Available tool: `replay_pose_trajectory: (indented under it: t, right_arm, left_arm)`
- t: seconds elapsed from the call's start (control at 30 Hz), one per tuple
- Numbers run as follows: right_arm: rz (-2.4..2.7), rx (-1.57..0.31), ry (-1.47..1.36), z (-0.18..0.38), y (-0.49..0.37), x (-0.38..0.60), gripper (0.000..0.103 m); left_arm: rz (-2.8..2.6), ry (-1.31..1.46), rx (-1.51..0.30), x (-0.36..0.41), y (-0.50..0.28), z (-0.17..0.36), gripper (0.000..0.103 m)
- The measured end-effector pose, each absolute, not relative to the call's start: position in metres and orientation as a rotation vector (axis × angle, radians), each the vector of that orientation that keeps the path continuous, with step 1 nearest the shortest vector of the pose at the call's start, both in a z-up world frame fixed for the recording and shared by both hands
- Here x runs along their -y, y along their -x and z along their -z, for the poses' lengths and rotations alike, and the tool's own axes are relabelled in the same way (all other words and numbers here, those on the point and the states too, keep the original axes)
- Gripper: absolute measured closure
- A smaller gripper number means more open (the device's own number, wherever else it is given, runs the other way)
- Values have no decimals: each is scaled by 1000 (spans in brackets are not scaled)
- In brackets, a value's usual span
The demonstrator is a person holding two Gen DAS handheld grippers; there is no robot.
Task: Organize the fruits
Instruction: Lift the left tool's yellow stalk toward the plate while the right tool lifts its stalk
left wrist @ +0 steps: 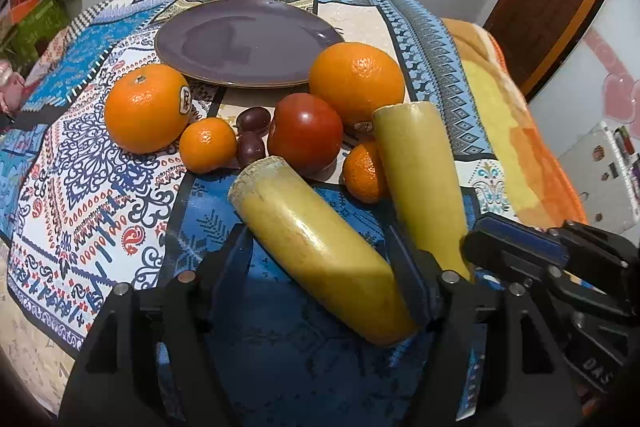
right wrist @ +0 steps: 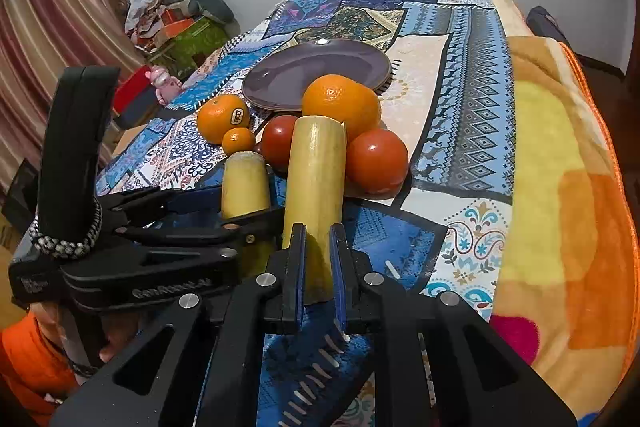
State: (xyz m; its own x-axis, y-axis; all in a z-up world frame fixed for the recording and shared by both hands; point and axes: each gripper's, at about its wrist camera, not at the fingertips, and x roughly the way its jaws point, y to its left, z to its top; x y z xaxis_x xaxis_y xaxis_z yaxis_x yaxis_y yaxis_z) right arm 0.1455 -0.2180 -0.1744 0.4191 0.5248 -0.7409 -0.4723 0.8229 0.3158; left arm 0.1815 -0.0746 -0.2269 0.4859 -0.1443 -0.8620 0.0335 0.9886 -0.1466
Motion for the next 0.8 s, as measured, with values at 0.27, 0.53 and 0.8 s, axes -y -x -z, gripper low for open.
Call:
replay_pose_trajectory:
  t: [0.27,0.53,0.8]
  right_arm:
    - [-615,-967,-109,177,-149,224,79]
    - [-602,-990,-95,188,-163,208,66]
    - [-593,-1032,-62,202,-171,197,69]
  left_arm:
    - [110,81,-1043,76,-177,228,37]
    - [154,71,-1046,63,-164,219,51]
    - [180,104,-1082,57,-167,224,52]
